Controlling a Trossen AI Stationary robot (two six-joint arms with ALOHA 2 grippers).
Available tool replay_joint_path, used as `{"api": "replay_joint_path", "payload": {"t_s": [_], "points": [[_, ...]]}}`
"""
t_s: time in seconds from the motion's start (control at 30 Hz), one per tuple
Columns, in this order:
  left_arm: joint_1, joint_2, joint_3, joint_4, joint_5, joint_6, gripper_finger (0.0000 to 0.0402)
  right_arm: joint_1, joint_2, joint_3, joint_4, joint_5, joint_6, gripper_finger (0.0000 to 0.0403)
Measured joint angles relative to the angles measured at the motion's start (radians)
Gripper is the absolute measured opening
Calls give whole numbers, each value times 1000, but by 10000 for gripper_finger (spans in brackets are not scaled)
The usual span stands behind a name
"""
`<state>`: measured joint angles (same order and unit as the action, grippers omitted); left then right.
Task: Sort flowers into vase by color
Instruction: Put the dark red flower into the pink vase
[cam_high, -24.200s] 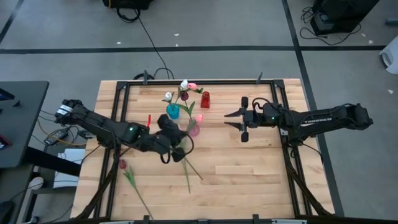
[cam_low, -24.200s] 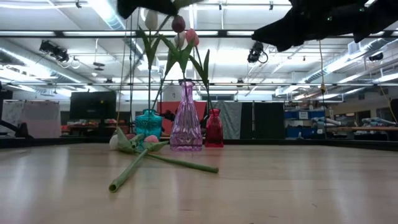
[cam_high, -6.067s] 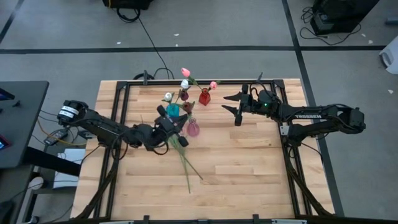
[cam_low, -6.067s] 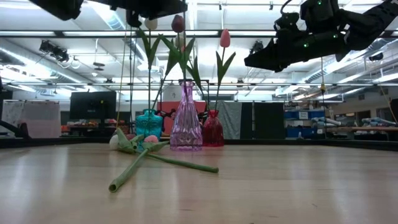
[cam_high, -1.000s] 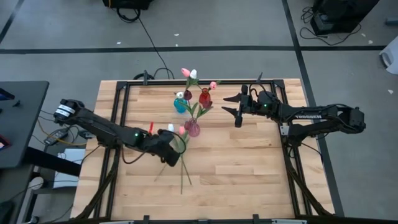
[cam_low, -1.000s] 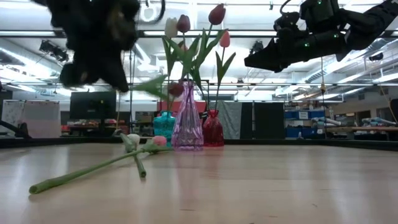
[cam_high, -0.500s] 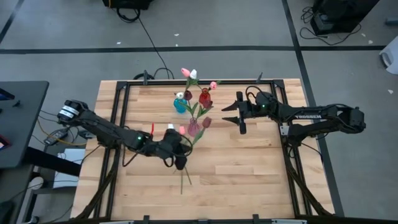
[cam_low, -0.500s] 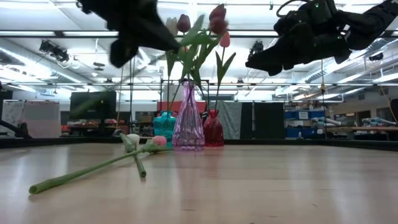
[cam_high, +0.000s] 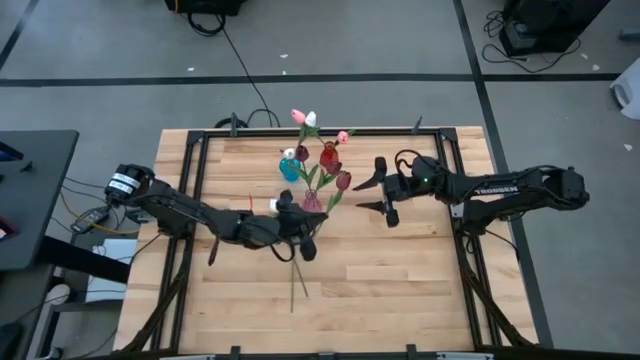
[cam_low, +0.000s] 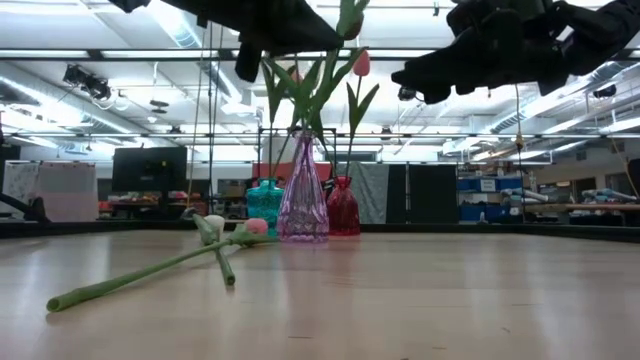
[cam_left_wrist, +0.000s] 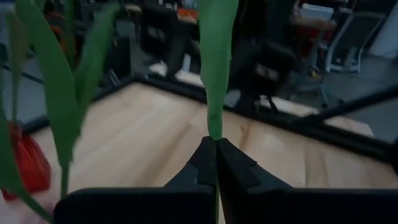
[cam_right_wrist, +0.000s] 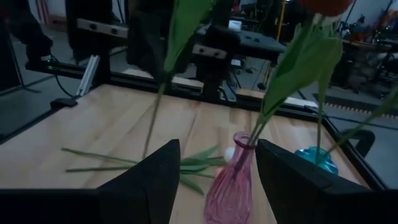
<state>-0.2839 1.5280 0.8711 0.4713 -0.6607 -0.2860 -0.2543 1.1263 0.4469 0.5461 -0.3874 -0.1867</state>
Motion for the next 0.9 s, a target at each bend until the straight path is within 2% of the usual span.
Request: {"api": "replay_joint_path", "payload": {"t_s": [0.23, 0.47, 0.67, 0.9], "points": [[-13, -4, 0, 33, -38, 61, 6, 4, 0, 0, -8, 63, 0, 221], [-91, -91, 0, 109, -298, 368, 6, -3, 0, 0, -24, 84, 0, 221], [-72, -121, 0, 186, -282, 498, 3, -3, 0, 0, 0, 83, 0, 218], [23, -120, 0, 208, -147, 532, 1, -3, 0, 0, -1, 83, 0, 217]]}}
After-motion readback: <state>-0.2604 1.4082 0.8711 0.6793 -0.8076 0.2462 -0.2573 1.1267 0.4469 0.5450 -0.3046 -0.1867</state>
